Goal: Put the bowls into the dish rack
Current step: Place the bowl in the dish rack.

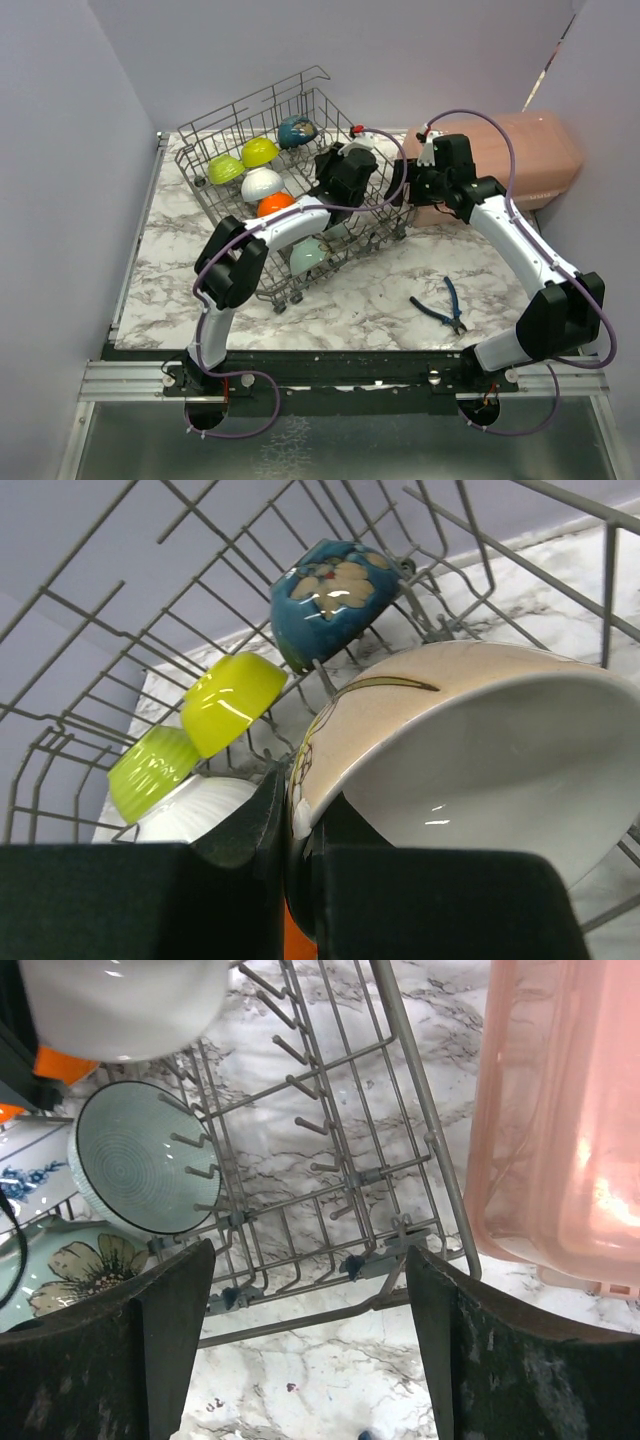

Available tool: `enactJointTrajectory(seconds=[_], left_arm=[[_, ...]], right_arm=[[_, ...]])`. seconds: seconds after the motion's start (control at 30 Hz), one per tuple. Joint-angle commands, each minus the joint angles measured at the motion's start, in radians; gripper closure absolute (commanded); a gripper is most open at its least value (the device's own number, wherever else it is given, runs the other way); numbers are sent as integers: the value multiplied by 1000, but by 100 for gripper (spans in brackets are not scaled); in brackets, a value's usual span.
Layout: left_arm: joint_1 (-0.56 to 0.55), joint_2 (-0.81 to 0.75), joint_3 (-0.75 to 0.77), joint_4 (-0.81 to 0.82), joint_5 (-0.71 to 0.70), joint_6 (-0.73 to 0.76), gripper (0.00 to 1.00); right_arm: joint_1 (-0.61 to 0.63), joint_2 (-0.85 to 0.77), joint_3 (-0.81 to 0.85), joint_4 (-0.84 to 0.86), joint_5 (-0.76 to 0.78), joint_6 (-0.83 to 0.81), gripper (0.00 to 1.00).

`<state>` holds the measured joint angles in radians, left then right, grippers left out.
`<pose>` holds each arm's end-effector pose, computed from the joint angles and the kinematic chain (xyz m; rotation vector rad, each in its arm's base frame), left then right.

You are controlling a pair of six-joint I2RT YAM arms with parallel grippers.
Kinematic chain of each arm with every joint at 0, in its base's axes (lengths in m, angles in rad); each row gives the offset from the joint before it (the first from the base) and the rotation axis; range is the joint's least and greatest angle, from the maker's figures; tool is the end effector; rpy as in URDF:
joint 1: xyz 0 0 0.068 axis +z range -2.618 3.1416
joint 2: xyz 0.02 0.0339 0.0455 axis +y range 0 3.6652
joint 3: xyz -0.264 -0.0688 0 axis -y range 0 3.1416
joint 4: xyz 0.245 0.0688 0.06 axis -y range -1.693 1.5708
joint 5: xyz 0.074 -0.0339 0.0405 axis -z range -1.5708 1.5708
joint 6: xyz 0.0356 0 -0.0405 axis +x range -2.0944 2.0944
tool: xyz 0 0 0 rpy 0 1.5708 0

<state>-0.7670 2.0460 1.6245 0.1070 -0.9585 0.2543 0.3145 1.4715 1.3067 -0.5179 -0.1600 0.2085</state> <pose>0.3649 -0.3112 0.2735 0.2655 1.7598 0.5304 0.3121 0.1075 0.3263 -0.2078 2.2746 0.4575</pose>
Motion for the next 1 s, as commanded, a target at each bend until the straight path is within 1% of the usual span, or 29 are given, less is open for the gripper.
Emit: enactJointTrajectory(seconds=[0.0,0.1,0.27,0.43,0.6,0.8,0.9,0.93,0.97], left_arm=[[15,-14,39,116,-136,51,100],[24,-19,37,117,-118,43,100],[24,2,17,195,-91,125,100],[22,33,19,267,-79,176,100],[22,70,25,333,-53,270,100],[22,86,-29,447,4,392,100],[22,89,-45,466,20,431,100],[22,82,-51,468,34,436,95],[21,78,-66,470,48,439,86]], right_arm=[[-5,-15,-31,15,43,-5,19],[-6,-16,-40,20,42,-5,19],[-8,-15,-41,22,32,-9,19],[-9,-19,-44,29,26,-9,19],[-14,-24,-50,30,22,-11,19],[-22,-34,-56,29,21,-14,18],[-26,-38,-61,31,18,-14,18],[-27,-40,-62,33,17,-14,18],[-28,-40,-63,34,16,-15,18]])
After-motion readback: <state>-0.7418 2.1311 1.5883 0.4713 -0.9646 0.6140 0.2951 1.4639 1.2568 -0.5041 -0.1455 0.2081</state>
